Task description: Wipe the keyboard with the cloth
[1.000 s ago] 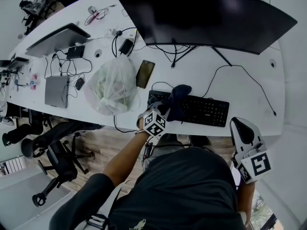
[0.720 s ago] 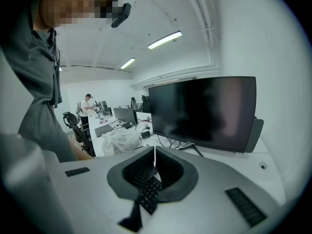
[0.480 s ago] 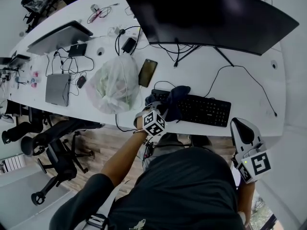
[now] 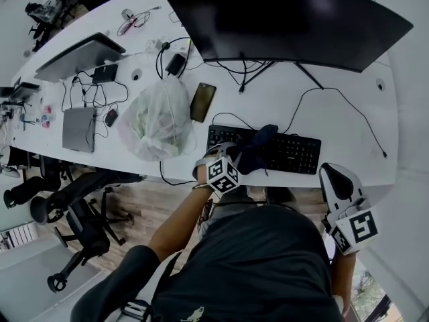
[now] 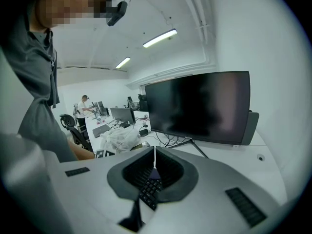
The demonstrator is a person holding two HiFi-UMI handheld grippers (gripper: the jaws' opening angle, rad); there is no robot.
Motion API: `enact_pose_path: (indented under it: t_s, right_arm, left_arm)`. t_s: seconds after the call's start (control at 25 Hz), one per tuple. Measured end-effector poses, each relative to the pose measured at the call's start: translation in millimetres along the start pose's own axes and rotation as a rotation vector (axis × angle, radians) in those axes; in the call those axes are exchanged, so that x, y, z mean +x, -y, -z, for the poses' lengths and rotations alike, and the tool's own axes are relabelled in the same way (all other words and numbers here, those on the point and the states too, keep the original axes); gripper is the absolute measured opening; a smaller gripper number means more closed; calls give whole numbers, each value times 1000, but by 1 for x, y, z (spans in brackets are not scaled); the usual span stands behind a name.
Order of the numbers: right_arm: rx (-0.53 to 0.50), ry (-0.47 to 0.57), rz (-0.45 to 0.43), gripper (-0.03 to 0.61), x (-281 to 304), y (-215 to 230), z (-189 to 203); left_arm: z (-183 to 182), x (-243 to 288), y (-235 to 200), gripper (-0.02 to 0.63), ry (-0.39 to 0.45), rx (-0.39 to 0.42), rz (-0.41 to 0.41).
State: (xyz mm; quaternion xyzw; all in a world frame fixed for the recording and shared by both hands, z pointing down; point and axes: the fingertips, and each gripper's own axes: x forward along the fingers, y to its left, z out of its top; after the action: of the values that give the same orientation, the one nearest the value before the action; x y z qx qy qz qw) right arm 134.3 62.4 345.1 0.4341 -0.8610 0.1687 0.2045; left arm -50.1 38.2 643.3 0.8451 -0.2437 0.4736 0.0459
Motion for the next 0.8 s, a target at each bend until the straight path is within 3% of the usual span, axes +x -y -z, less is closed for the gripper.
enact_pose_path:
  t_s: [0.08,0.12,0.28,0.36,0.44,0.52,0.68,0.72,0.8]
  right_arm:
    - [17,-5,14,11,-4,4,4]
    - [25,-10,18,10,-5,5,6]
    - [32,-15,3,10,-3,5,8]
    - [30,-7,-11,11,0,2,5]
    - [28,-4,-23,10,4,-1,4]
    - [24,-1,-30,11,5,-2,4]
    - [47,-12,-10,11,1,7,13]
    - [57,-17,-6,11,1,8,16]
    - [69,-19,-10,11,0,9,19]
  left_arm:
    - [30,-9,-40,49,-43,-111,-72]
    - [36,-9,-44,49,-50,-135,-70]
    - [2,7,2,48,8,-29,18]
    - [-28,15,38,49,50,15,110]
    - [-49,22,67,49,63,117,168]
    - [-53,25,61,49,57,153,123]
    - [-35,25,-15,49,27,-30,-44]
    - [-35,28,-21,49,22,-50,-45]
    - [-45,38,-7,49,19,-11,-15]
